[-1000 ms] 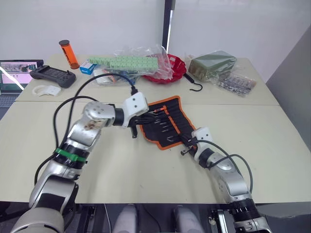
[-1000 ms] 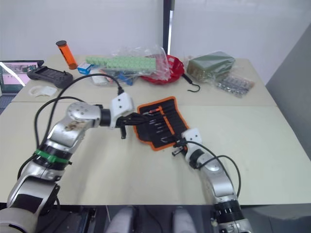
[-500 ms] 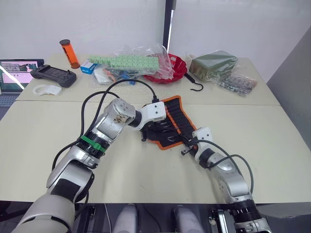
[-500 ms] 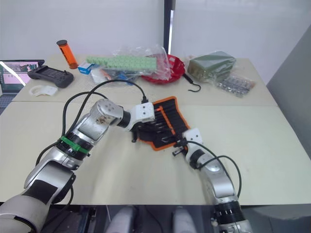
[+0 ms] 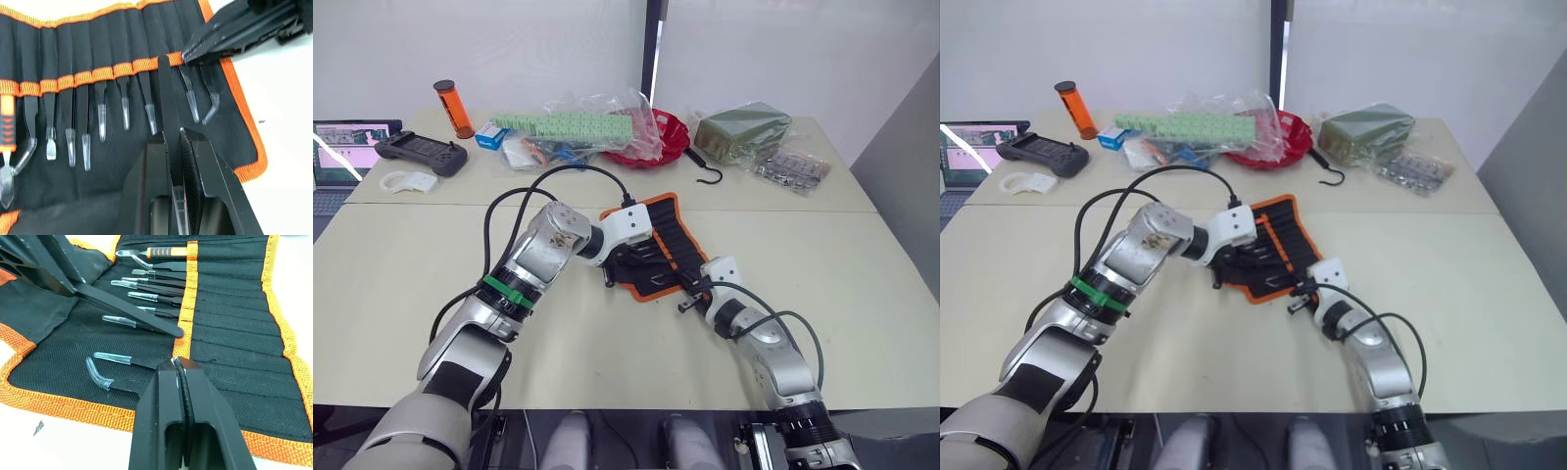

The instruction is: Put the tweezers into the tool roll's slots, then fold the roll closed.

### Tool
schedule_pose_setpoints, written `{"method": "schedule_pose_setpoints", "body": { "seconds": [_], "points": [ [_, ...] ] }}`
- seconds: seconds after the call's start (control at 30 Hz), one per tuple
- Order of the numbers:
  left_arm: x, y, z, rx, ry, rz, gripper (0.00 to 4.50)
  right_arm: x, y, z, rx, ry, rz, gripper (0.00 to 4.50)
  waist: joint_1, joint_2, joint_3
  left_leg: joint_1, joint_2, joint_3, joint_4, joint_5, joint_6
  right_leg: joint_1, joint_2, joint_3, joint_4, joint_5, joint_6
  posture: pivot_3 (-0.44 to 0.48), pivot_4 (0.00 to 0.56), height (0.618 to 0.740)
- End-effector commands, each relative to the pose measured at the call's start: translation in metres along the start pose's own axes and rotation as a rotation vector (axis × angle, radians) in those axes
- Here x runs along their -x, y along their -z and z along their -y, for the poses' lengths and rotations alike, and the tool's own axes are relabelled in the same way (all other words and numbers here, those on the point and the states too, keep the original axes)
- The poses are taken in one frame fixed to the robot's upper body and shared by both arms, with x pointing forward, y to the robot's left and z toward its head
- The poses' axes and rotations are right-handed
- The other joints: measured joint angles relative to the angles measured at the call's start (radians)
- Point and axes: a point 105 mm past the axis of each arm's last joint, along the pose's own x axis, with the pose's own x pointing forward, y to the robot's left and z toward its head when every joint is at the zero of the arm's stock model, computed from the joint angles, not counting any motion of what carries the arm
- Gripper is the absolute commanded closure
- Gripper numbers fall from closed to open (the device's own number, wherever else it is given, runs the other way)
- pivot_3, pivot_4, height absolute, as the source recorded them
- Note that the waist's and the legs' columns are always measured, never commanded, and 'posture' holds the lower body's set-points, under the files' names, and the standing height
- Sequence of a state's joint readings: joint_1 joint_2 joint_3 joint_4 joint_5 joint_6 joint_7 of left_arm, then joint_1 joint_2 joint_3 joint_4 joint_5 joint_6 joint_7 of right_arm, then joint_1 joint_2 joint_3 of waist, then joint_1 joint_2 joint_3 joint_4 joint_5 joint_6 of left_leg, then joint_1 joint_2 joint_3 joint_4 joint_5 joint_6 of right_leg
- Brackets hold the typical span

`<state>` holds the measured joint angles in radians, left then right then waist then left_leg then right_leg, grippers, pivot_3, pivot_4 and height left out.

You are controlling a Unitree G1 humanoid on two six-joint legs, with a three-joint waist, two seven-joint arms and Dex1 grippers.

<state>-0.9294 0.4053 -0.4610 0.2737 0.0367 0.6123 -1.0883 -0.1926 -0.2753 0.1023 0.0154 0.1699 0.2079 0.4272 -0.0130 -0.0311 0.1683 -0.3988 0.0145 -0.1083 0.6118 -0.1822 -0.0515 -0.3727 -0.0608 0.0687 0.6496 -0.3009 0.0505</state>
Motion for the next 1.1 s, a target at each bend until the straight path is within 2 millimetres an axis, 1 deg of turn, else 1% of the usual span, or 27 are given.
{"method": "schedule_pose_setpoints", "body": {
  "seconds": [0.03, 0.13, 0.23, 0.3, 0.4, 0.57, 0.77, 0.87, 1.1],
  "points": [
    [-0.002, -0.001, -0.002, -0.041, -0.009, -0.003, 4.49, 0.009, 0.027, 0.014, -0.016, 0.068, -0.111, 4.50, 0.000, 0.000, 0.000, 0.000, 0.000, 0.000, 0.000, 0.000, 0.000, 0.000, 0.000, 0.000, 0.000, 0.000, 0.000, 0.000, 0.150, 0.740],
    [-0.003, 0.000, -0.001, -0.036, 0.003, -0.003, 4.49, 0.010, 0.028, 0.013, -0.019, 0.068, -0.114, 4.50, 0.000, 0.000, 0.000, 0.000, 0.000, 0.000, 0.000, 0.000, 0.000, 0.000, 0.000, 0.000, 0.000, 0.001, -0.001, 0.000, 0.150, 0.740],
    [0.000, 0.000, -0.003, -0.036, 0.001, -0.003, 4.49, 0.011, 0.029, 0.013, -0.021, 0.070, -0.117, 4.50, 0.000, 0.000, 0.000, 0.000, 0.000, 0.000, 0.000, 0.000, 0.000, 0.000, 0.000, 0.000, 0.000, 0.001, -0.001, 0.000, 0.150, 0.740],
    [0.003, 0.002, -0.004, -0.040, 0.001, -0.007, 4.49, 0.011, 0.029, 0.013, -0.022, 0.070, -0.118, 4.50, 0.000, 0.000, 0.000, 0.000, 0.000, 0.000, 0.000, 0.000, 0.000, 0.000, 0.000, 0.000, 0.000, 0.001, -0.001, 0.000, 0.150, 0.740],
    [0.004, 0.008, 0.000, -0.058, 0.020, -0.030, 4.49, 0.011, 0.030, 0.012, -0.022, 0.067, -0.120, 4.50, 0.000, 0.000, 0.000, 0.000, 0.000, 0.000, 0.000, 0.000, 0.000, 0.000, 0.000, 0.000, 0.000, 0.001, -0.001, 0.000, 0.150, 0.740],
    [0.004, 0.010, 0.000, -0.042, 0.008, -0.030, 4.49, 0.009, 0.031, 0.010, -0.023, 0.056, -0.124, 4.50, 0.000, 0.000, 0.000, 0.000, 0.000, 0.000, 0.000, 0.000, 0.000, 0.000, 0.000, 0.000, 0.000, 0.001, -0.001, 0.000, 0.150, 0.740],
    [-0.005, 0.008, 0.001, -0.023, 0.000, -0.012, 4.49, 0.008, 0.031, 0.010, -0.022, 0.051, -0.124, 4.50, 0.000, 0.000, 0.000, 0.000, 0.000, 0.000, 0.001, 0.000, 0.000, 0.000, 0.000, 0.000, 0.000, 0.001, -0.001, 0.000, 0.150, 0.740],
    [-0.012, 0.006, -0.002, -0.019, -0.022, 0.003, 4.49, 0.007, 0.031, 0.010, -0.021, 0.048, -0.126, 4.50, 0.000, 0.000, 0.000, 0.001, 0.000, 0.000, 0.001, 0.000, 0.000, 0.001, 0.000, 0.000, 0.001, 0.001, -0.001, 0.000, 0.150, 0.740],
    [-0.020, 0.003, -0.005, -0.013, -0.051, 0.018, 4.49, 0.008, 0.032, 0.007, -0.020, 0.042, -0.131, 4.50, 0.000, 0.000, 0.000, 0.000, 0.000, 0.000, 0.002, 0.000, 0.000, 0.001, 0.000, 0.000, 0.002, 0.001, -0.001, 0.000, 0.150, 0.740]
  ]
}}
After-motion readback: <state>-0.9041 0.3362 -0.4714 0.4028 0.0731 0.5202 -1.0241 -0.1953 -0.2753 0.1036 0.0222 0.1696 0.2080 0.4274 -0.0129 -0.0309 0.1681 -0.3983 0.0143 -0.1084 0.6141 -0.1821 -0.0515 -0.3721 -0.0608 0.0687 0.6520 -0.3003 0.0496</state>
